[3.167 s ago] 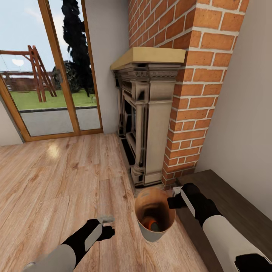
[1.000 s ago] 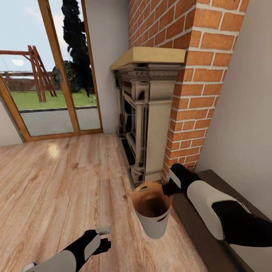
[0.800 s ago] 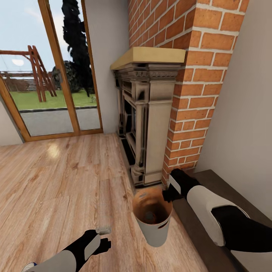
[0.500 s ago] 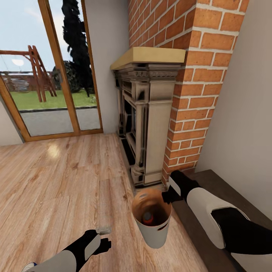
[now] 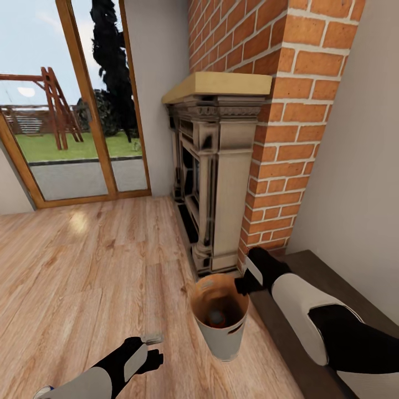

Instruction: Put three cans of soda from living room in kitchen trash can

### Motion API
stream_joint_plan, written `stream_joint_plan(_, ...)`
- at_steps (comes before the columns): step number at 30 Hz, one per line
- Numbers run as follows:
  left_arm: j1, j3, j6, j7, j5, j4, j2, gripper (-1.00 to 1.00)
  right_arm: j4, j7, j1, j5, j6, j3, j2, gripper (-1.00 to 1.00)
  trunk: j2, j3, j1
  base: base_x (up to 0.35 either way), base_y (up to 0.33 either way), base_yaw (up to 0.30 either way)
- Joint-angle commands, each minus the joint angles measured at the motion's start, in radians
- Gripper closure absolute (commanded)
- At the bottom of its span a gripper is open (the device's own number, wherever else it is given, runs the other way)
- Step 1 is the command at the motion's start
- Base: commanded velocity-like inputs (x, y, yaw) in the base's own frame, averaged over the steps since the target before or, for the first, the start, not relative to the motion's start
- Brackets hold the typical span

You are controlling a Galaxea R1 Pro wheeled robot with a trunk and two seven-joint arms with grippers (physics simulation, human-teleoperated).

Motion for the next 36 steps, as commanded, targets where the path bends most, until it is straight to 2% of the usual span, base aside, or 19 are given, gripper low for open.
stream_joint_plan(1,0.000,0.000,0.001,-0.001,0.000,0.000,0.000,-1.00,-0.018,0.005,0.000,-0.024,0.000,-0.006,0.005,1.00,0.007,0.003,-0.004,0.000,0.000,0.000)
stream_joint_plan(13,0.000,-0.001,0.005,-0.004,-0.001,0.001,-0.002,-1.00,-0.064,-0.001,-0.005,-0.027,0.000,-0.005,0.043,1.00,0.091,0.041,-0.050,0.000,0.000,0.000)
stream_joint_plan(20,0.000,0.000,0.004,-0.004,0.000,0.002,-0.002,-1.00,-0.057,-0.002,-0.007,-0.027,0.000,-0.006,0.048,1.00,0.140,0.063,-0.077,0.000,0.000,0.000)
stream_joint_plan(34,0.000,-0.001,-0.010,-0.001,-0.001,-0.006,-0.002,-1.00,-0.052,-0.002,-0.006,-0.027,0.000,-0.009,0.041,1.00,0.140,0.063,-0.077,0.000,0.000,0.000)
stream_joint_plan(36,0.000,-0.001,-0.011,0.000,0.000,-0.007,-0.002,-1.00,-0.052,-0.002,-0.006,-0.026,0.000,-0.009,0.040,1.00,0.126,0.056,-0.069,0.000,0.000,0.000)
